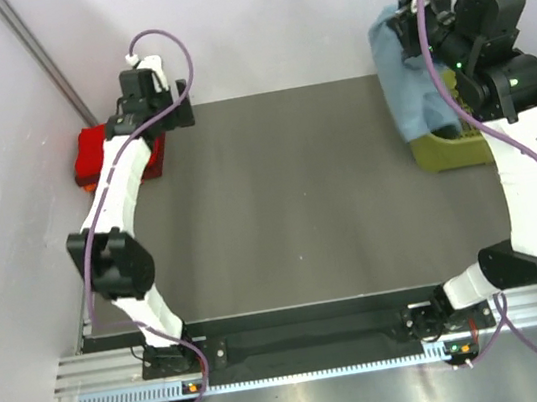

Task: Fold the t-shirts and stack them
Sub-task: Grab the tshirt from the pile, then move the tshirt to the center of the board

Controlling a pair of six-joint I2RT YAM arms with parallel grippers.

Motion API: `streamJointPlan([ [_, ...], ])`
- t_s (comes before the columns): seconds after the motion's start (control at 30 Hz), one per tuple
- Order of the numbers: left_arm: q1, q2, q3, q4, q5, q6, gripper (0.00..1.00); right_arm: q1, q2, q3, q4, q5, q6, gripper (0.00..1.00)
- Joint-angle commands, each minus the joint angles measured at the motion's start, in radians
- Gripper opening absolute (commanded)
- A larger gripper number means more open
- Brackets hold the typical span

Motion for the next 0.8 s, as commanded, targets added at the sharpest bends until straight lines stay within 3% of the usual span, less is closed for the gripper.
streamJointPlan([
  [0.0, -0.007, -0.146, -0.112, 0.054, 0.075, -0.045, 0.96, 0.096, -0.008, 0.018, -0.097, -0.005, 0.030, 0.02],
  [0.17, -0.002, -0.266, -0.238, 0.112, 0.130, -0.086, 0.95, 0.156, -0.026, -0.014, -0.097, -0.051, 0.045, 0.01],
  [0.43, 0.014, -0.308, -0.263, 0.108, 0.097, -0.100, 0.94, 0.456, 0.084, 0.165, -0.082, -0.062, -0.097, 0.00],
  [0.6, 0.056, -0.308, -0.253, 0.105, 0.028, -0.085, 0.93, 0.516, 0.113, 0.221, 0.117, -0.137, -0.052, 0.01],
  [0.77, 0.103, -0.308, -0.232, 0.099, 0.011, -0.070, 0.93, 0.516, 0.115, 0.235, 0.289, -0.115, -0.027, 0.00],
])
